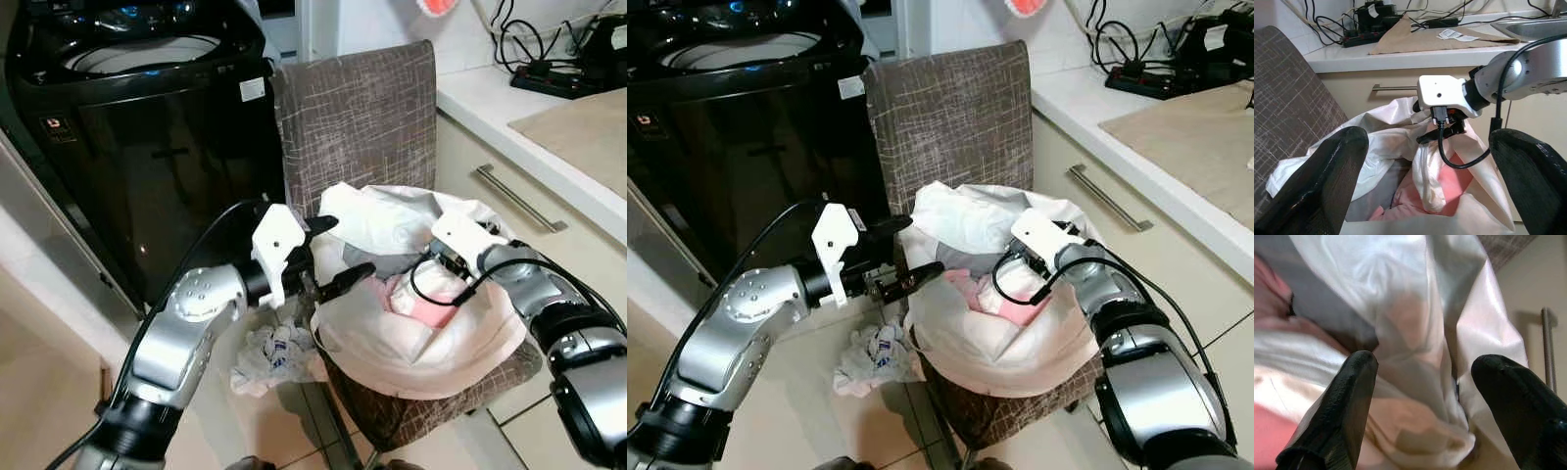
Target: Clothes washing
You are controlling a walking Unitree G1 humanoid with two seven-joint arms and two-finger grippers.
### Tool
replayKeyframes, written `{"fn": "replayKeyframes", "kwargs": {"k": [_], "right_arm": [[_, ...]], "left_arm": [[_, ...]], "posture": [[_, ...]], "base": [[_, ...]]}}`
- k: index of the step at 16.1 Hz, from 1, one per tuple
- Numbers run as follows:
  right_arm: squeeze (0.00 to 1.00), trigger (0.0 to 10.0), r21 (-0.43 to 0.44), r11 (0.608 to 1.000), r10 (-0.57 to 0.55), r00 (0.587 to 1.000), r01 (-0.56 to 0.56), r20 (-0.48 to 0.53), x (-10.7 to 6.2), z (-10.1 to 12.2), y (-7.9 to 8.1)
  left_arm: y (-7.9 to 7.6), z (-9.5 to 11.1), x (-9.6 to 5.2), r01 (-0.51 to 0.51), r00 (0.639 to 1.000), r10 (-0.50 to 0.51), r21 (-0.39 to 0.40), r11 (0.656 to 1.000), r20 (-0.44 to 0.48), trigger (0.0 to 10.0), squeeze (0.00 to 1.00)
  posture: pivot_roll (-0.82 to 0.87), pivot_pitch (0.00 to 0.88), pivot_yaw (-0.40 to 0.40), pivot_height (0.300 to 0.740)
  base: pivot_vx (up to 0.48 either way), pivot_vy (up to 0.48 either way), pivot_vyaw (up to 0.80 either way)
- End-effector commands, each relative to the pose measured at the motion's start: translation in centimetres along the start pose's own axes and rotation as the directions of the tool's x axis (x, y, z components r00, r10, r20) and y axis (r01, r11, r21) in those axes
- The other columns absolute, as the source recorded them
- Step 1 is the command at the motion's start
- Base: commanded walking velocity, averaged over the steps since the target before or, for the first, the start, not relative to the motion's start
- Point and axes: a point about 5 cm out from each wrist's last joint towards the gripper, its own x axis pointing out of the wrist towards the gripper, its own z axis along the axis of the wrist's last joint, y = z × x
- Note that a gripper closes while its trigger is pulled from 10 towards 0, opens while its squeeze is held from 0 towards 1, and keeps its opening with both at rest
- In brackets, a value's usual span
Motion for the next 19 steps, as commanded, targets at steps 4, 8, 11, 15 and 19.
{"fn": "replayKeyframes", "kwargs": {"k": [4,8,11,15,19], "right_arm": [[0.00,10.0,-0.061,0.998,-0.036,0.999,0.034,-0.026,0.1,0.3,-0.5],[0.00,10.0,-0.085,0.996,-0.006,0.997,-0.001,-0.077,0.5,-0.3,1.2],[0.00,10.0,-0.097,0.995,-0.001,0.996,-0.008,-0.089,0.7,-0.3,1.7],[0.00,0.0,-0.023,0.998,-0.065,0.995,0.064,-0.079,0.9,-0.1,2.0],[0.00,0.0,0.520,0.852,-0.011,0.996,0.056,-0.090,1.0,-1.5,4.4]], "left_arm": [[-0.2,0.6,-1.4,-0.019,1.000,0.019,-0.011,1.000,-0.020,10.0,0.00],[-0.3,1.0,-3.8,-0.060,0.996,0.059,-0.018,0.998,-0.074,10.0,0.00],[-0.4,1.3,-4.4,-0.085,0.993,0.083,-0.017,0.996,-0.086,10.0,0.00],[-0.8,1.4,-4.7,-0.119,0.989,0.116,-0.029,0.993,-0.088,10.0,0.00],[-0.8,1.3,-4.2,-0.126,0.989,0.122,-0.039,0.991,-0.085,10.0,0.00]], "posture": [[-0.10,0.092,0.044,0.740],[-0.02,0.145,0.057,0.740],[0.00,0.154,0.044,0.740],[0.01,0.154,0.024,0.740],[-0.01,0.134,0.016,0.740]], "base": [[0.000,0.000,0.00],[0.000,0.000,0.00],[0.000,0.000,0.00],[0.000,0.000,0.00],[0.000,0.000,0.00]]}}
